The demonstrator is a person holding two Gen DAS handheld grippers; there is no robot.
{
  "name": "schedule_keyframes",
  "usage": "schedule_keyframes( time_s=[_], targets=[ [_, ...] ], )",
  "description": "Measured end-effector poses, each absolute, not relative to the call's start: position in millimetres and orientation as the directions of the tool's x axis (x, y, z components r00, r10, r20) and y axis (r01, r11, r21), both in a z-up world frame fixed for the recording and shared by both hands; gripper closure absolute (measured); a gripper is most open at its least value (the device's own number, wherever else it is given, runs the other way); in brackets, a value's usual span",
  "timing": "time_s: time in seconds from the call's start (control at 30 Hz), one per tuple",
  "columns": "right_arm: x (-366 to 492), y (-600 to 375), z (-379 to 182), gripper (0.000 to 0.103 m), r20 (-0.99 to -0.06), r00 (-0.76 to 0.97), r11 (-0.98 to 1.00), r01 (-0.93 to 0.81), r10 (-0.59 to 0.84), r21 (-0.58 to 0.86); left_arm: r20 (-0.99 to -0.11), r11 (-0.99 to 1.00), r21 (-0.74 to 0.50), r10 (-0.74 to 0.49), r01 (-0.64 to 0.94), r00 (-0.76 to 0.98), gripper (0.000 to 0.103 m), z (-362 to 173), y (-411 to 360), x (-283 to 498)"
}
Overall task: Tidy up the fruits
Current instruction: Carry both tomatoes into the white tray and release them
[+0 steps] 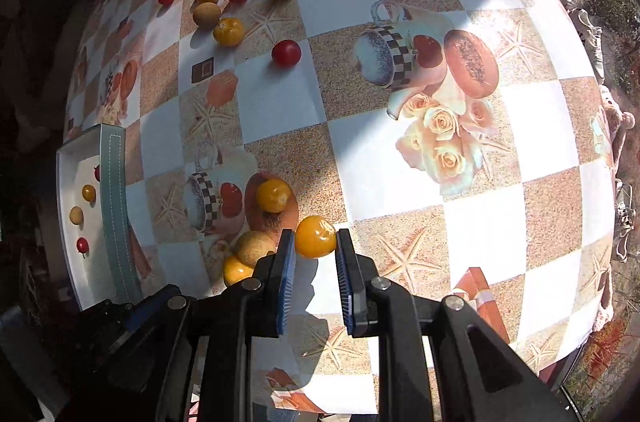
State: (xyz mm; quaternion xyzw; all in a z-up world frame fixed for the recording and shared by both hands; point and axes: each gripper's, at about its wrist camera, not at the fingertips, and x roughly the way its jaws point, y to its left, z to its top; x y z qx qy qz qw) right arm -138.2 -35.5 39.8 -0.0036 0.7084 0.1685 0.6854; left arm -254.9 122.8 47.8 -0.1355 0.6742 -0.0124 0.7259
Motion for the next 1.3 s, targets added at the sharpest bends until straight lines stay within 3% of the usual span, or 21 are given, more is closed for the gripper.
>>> schedule_keyframes(
  time_s=[0.43, 1.3],
  targets=[
    [-160, -5, 65, 0.081, -0.969, -0.062, 0.926, -0.285, 0.239, 0.247, -0.971, 0.950, -0.204, -0.166, -0.236, 0.171, 0.083, 78, 161, -274],
    [-224, 200, 71, 0.081, -0.963, -0.156, 0.728, -0.631, 0.222, 0.270, -0.983, 0.806, -0.103, 0.008, -0.582, 0.186, 0.083, 55, 324, -376]
  ],
)
